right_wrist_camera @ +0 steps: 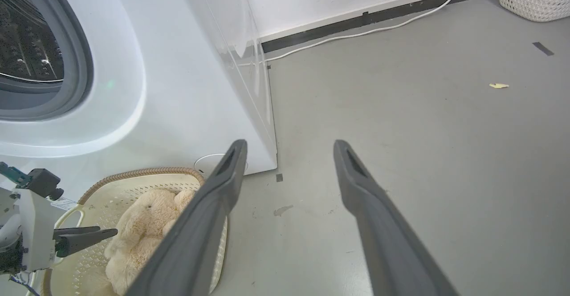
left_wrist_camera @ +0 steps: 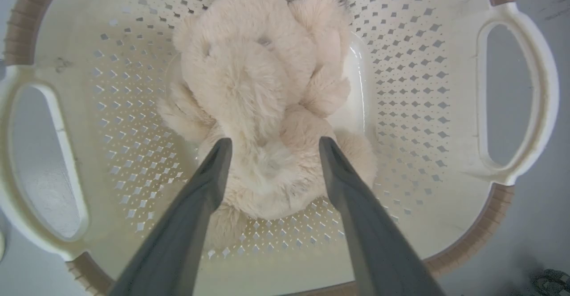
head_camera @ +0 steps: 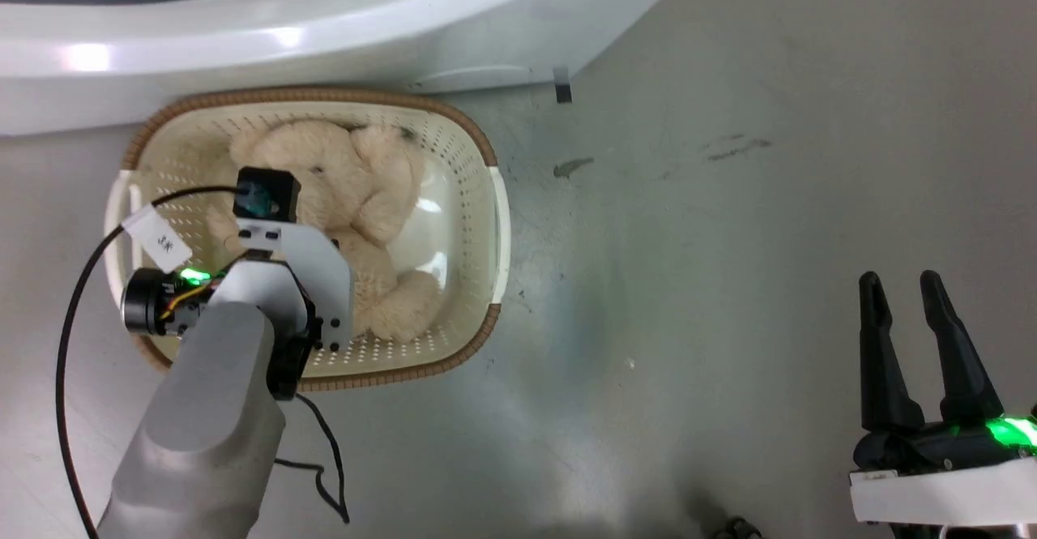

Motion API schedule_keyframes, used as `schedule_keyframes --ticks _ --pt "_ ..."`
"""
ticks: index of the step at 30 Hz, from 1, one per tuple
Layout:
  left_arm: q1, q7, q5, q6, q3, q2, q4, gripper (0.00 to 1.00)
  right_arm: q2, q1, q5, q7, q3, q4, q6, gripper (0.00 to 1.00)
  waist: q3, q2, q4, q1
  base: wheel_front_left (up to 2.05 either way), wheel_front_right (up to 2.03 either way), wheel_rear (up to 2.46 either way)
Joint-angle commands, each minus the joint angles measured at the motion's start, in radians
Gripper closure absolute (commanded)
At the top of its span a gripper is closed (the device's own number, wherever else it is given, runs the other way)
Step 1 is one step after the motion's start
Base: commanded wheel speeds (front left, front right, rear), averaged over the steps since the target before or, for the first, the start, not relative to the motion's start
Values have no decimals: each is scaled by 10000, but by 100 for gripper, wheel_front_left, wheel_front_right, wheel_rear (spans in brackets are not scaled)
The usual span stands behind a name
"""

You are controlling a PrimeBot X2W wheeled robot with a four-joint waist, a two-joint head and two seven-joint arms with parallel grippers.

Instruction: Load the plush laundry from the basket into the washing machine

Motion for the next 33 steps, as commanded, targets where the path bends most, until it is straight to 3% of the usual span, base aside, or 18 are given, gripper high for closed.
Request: schedule_keyframes --ticks 1,12,33 --pt "-303 122 -38 90 -89 113 159 0 -3 157 149 -104 1 -114 -5 0 203 -1 -94 -1 0 0 0" --pt "-1289 947 -50 632 -614 684 539 0 -4 491 559 -334 87 -685 -6 0 1181 -1 -322 -1 5 5 5" --pt "-3107 2412 -516 842 -1694 1429 994 0 -4 961 1304 -773 365 -1648 -7 0 3021 -1 -792 -1 3 3 3"
